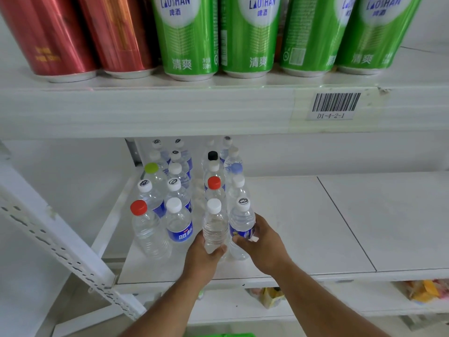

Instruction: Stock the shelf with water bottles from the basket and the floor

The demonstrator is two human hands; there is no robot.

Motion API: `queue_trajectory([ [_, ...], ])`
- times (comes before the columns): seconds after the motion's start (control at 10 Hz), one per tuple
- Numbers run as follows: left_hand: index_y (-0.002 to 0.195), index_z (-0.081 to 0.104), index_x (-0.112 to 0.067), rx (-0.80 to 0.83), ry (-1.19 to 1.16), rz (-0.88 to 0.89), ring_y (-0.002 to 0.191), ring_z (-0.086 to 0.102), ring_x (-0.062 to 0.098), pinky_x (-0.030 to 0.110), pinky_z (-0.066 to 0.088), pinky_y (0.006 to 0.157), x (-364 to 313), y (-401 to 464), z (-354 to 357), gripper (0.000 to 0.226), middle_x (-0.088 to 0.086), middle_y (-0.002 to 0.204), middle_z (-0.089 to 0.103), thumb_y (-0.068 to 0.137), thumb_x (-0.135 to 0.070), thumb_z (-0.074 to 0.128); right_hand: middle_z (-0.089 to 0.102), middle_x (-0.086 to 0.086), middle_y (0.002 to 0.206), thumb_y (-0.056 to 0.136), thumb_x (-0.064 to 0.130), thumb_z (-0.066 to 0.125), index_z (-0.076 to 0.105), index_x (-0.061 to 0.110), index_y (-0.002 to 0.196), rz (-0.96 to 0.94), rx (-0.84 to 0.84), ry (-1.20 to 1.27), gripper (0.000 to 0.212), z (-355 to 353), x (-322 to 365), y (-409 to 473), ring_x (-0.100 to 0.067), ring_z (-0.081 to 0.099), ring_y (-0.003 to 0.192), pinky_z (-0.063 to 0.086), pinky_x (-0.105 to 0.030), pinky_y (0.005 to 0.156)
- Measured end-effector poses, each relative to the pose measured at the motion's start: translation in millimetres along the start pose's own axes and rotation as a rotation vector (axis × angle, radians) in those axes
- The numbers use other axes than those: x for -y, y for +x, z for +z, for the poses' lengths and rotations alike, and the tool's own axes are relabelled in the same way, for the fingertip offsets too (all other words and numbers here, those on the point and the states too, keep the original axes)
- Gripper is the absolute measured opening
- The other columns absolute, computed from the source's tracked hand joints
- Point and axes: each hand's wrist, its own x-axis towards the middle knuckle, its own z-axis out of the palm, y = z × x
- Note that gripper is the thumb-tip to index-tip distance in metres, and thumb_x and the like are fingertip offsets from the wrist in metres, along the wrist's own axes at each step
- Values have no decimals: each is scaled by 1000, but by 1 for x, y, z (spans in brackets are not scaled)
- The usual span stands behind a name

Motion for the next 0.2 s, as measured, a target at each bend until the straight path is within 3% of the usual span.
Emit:
queue_trajectory([
  [0.2, 145, 40, -32, 72, 56, 44, 129, 46, 8, 28, 38, 107, -5, -18, -11, 72, -15, 137, 52, 83, -18, 74, 56, 21, 116, 84, 30, 77, 43, 32, 140, 35, 20, -73, 66, 2, -2, -11, -7, 56, 111, 42, -19, 91],
])
